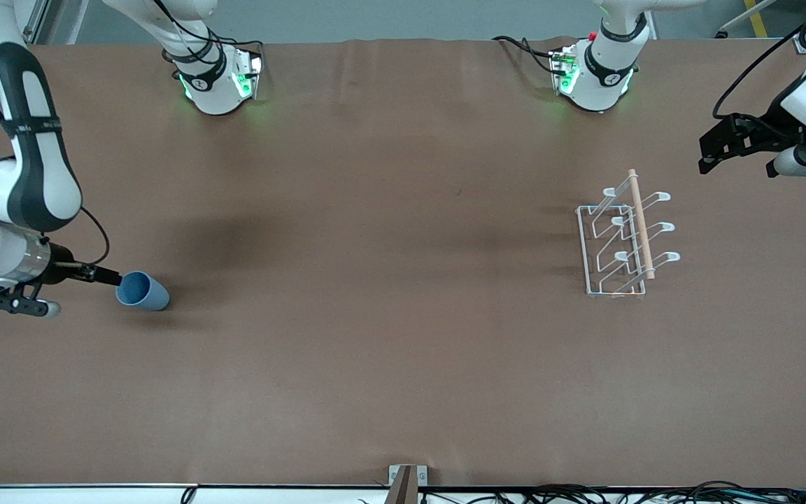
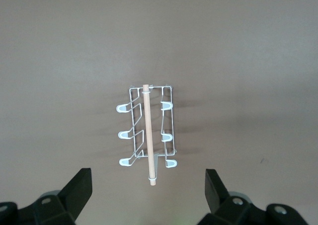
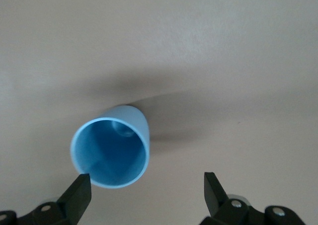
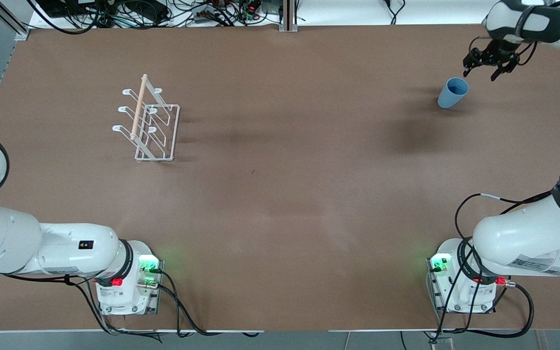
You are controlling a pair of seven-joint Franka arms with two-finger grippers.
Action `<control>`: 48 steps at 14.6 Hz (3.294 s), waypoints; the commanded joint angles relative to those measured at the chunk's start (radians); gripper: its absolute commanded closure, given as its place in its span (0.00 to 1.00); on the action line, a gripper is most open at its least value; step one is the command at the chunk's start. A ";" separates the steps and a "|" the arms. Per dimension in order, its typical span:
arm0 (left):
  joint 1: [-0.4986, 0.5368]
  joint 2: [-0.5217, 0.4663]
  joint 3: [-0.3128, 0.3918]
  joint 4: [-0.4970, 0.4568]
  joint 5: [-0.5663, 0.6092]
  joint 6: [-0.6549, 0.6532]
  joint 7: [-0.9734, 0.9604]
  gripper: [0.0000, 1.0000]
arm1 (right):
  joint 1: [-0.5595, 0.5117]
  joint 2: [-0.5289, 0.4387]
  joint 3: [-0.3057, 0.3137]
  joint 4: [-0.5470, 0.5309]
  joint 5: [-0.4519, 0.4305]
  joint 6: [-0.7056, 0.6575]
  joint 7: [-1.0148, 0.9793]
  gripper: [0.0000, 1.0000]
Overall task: Hang cup on cup holder
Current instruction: 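Reach the right gripper to the blue cup and grasp it, then lift the blue cup with the right gripper while the left gripper approaches, then grasp the cup's base with the left gripper from the right gripper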
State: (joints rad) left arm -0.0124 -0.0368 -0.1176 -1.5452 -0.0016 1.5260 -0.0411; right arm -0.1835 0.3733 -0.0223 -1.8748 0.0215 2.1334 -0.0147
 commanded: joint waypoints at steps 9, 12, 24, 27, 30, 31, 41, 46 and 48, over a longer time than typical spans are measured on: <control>0.005 0.011 -0.002 0.024 -0.017 -0.018 0.013 0.00 | -0.019 0.118 0.016 0.011 0.073 0.072 -0.004 0.97; 0.000 0.020 -0.004 0.031 -0.040 -0.017 0.006 0.00 | -0.017 0.118 0.016 0.016 0.084 0.062 -0.005 0.99; 0.002 0.020 -0.004 0.027 -0.073 -0.018 0.015 0.00 | 0.050 0.010 0.163 0.169 0.414 -0.336 0.022 1.00; -0.018 0.020 -0.014 0.027 -0.100 -0.017 0.012 0.00 | 0.140 0.009 0.165 0.163 0.619 -0.337 0.035 1.00; -0.082 0.020 -0.039 0.031 -0.141 -0.001 0.010 0.00 | 0.197 0.012 0.165 0.160 0.869 -0.330 0.071 1.00; -0.119 0.020 -0.054 0.031 -0.150 0.020 0.010 0.00 | 0.232 0.015 0.165 0.161 0.924 -0.319 0.071 1.00; -0.435 0.169 -0.136 0.114 -0.155 0.281 0.068 0.00 | 0.354 0.068 0.165 0.169 1.258 -0.279 0.055 0.97; -0.478 0.283 -0.136 0.134 -0.153 0.463 0.268 0.00 | 0.351 0.146 0.167 0.216 1.313 -0.386 0.017 0.97; -0.482 0.339 -0.136 0.168 -0.152 0.500 0.337 0.00 | 0.334 0.190 0.165 0.221 1.321 -0.470 -0.082 0.97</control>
State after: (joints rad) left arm -0.4848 0.2309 -0.2554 -1.4504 -0.1479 2.0065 0.2270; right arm 0.1718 0.5004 0.1408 -1.6883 1.3093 1.7397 -0.0170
